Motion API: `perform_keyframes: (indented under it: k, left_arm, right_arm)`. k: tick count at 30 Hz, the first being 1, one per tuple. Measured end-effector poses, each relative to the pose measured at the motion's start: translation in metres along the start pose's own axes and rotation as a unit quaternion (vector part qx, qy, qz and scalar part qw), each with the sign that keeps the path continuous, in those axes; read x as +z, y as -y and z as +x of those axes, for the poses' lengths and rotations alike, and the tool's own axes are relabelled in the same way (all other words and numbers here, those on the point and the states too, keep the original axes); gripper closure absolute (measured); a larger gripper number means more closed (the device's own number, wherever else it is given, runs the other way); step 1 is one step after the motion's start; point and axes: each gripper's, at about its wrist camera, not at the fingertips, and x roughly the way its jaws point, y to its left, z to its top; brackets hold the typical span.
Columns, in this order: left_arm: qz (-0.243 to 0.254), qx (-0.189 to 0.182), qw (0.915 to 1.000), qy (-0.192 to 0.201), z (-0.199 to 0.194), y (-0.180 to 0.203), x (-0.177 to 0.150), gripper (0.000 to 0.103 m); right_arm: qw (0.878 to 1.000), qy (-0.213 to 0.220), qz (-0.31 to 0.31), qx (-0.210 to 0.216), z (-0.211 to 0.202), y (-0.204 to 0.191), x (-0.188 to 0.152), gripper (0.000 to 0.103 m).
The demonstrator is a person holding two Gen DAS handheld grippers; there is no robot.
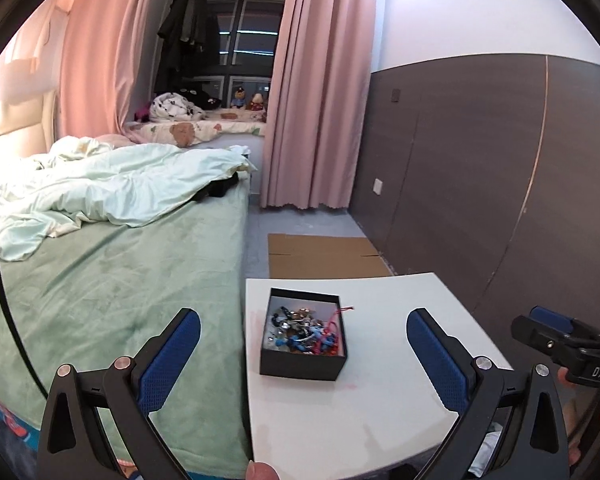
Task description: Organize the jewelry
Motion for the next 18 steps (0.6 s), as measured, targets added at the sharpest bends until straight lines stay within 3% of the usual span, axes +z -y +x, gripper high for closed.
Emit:
perform_keyframes:
  k: [7,10,18]
  left_arm:
    - [0.011,-0.004,0.9995,0.028,-0.025,0.003,0.014,0.000]
    - [0.014,0.006,0.9990,0.041,-0.032,0.003,0.018,0.000]
    - [0.008,0.004,0.9994,0.033,-0.027,0.003,0.018,0.000]
  right_arm:
    - [1.000,-0.008,-0.008,-0.019,-0.012,-0.005,0.001,0.005]
    - [1.000,0.008,-0.002,-0.023,-0.021,-0.005,0.006,0.005]
    - [0.999,0.024,-0.016,-0.025,-0.029,-0.015,0.008,0.005]
